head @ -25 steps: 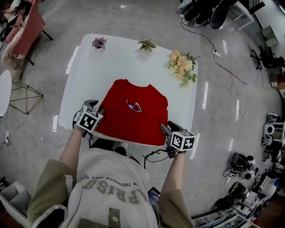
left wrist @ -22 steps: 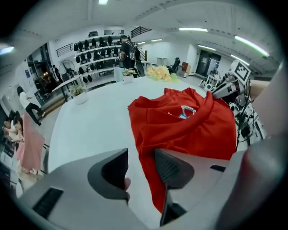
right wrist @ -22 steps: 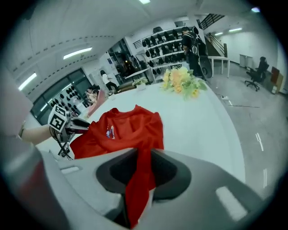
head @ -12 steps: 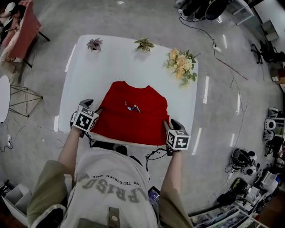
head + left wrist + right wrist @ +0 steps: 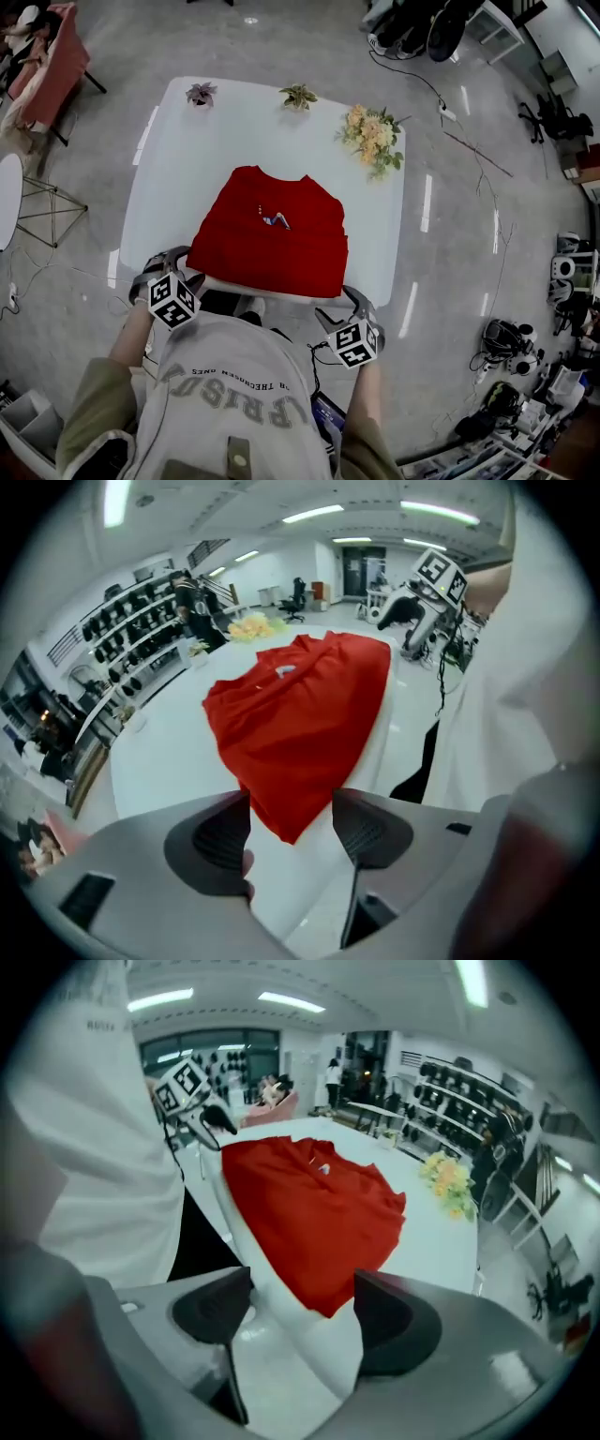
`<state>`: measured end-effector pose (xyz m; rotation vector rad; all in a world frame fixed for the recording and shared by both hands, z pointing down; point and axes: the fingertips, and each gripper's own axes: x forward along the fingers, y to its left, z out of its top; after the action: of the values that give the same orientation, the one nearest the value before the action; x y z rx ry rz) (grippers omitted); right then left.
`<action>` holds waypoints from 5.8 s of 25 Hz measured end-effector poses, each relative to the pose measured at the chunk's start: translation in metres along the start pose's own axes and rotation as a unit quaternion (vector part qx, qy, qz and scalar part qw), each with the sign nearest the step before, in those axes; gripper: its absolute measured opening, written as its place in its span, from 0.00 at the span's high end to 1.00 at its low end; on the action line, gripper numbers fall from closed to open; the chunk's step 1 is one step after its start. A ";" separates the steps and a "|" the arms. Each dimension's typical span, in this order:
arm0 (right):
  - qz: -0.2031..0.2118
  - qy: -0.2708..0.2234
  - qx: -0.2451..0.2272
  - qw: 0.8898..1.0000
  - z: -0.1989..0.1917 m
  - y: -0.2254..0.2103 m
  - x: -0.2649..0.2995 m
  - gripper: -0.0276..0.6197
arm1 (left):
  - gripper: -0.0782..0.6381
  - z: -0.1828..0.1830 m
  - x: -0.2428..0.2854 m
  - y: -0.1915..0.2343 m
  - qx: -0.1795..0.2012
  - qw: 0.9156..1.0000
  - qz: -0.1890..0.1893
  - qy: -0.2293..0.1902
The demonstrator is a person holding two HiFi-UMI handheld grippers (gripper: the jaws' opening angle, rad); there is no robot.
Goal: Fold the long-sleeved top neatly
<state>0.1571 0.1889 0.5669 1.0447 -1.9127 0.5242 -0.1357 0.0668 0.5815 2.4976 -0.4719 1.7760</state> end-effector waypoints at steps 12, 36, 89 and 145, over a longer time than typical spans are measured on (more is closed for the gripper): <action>-0.038 0.071 -0.124 0.989 -0.029 -0.007 0.037 0.63 | 0.56 -0.021 0.030 -0.012 0.080 0.995 0.027 0.051; 0.083 0.031 -0.038 0.995 0.015 -0.005 -0.040 0.91 | 0.84 0.007 -0.034 -0.006 -0.014 0.992 -0.121 -0.043; -0.076 -0.101 0.389 0.912 0.032 -0.140 0.012 0.60 | 0.69 0.160 0.003 0.177 -0.111 0.981 -0.062 -0.148; 0.085 -0.257 0.107 0.957 0.163 -0.192 0.017 0.23 | 0.34 0.168 -0.001 0.090 -0.244 0.938 -0.010 -0.247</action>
<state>0.2313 -0.0388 0.4862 1.2512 -2.4631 0.6106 -0.0063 -0.0540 0.5103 2.5199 -0.7862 0.8473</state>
